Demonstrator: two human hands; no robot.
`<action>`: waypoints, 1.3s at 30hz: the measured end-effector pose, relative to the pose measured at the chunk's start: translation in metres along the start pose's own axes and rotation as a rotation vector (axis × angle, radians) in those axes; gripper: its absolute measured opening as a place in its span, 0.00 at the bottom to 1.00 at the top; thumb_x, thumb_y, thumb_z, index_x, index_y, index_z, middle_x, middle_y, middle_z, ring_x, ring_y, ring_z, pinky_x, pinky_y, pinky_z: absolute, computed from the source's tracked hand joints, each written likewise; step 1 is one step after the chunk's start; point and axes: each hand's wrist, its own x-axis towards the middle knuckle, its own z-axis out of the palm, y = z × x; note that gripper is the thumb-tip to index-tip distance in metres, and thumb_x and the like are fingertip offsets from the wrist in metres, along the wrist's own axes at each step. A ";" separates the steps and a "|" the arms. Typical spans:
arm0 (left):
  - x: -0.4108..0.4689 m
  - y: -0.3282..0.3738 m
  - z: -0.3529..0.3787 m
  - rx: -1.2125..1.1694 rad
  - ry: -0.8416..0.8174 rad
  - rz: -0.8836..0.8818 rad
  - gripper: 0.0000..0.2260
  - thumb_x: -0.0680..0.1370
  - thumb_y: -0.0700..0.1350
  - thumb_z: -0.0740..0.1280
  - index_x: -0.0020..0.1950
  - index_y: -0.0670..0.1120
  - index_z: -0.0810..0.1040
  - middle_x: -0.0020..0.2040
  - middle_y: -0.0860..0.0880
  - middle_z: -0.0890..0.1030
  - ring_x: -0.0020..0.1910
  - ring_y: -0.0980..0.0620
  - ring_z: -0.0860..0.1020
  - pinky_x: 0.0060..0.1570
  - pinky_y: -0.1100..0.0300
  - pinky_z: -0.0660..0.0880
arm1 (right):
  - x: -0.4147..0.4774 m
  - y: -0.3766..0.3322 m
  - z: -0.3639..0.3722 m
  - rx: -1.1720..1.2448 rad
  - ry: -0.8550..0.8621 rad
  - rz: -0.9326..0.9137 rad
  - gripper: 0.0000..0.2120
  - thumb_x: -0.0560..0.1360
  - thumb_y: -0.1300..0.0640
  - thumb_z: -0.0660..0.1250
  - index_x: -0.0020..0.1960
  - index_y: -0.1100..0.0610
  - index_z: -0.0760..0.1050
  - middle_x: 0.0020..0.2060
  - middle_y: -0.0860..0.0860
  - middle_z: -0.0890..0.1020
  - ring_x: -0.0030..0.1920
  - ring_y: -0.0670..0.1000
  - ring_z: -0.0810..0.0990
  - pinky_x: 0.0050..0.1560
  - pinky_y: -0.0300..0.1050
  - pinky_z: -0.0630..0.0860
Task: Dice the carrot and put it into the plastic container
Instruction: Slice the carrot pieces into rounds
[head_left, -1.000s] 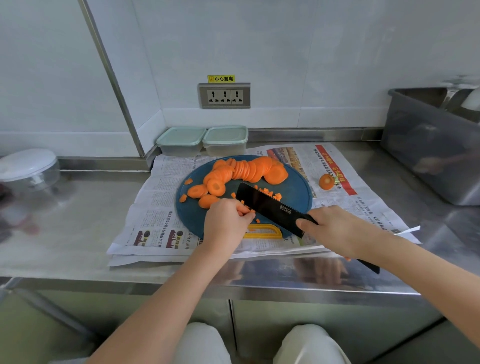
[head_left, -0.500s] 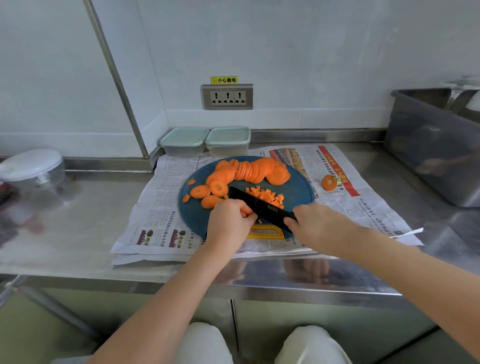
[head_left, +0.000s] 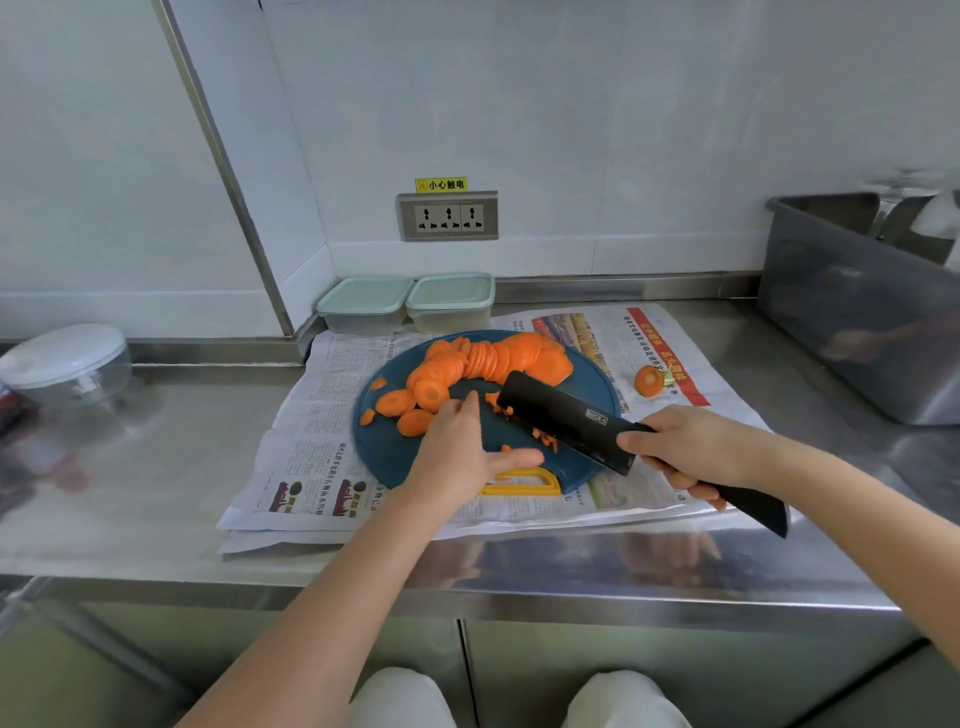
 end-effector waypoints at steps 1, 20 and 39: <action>0.002 0.002 0.000 0.074 -0.036 0.022 0.51 0.67 0.67 0.70 0.78 0.41 0.50 0.75 0.41 0.58 0.74 0.45 0.59 0.71 0.53 0.58 | -0.001 0.001 -0.003 0.003 0.009 0.005 0.16 0.81 0.50 0.59 0.39 0.59 0.68 0.22 0.50 0.68 0.19 0.48 0.66 0.24 0.39 0.69; 0.042 0.033 0.040 -0.015 0.067 0.210 0.37 0.70 0.63 0.70 0.71 0.45 0.63 0.67 0.47 0.65 0.68 0.49 0.62 0.68 0.55 0.61 | -0.005 0.042 -0.035 0.069 0.119 0.074 0.17 0.80 0.48 0.59 0.39 0.58 0.68 0.22 0.50 0.68 0.19 0.48 0.65 0.23 0.40 0.68; 0.068 0.057 0.018 -0.371 0.080 0.361 0.13 0.73 0.47 0.73 0.56 0.48 0.79 0.48 0.54 0.81 0.45 0.61 0.79 0.45 0.71 0.75 | -0.022 0.042 -0.057 -0.060 0.060 0.053 0.15 0.81 0.50 0.60 0.38 0.56 0.70 0.21 0.50 0.69 0.19 0.49 0.65 0.23 0.39 0.68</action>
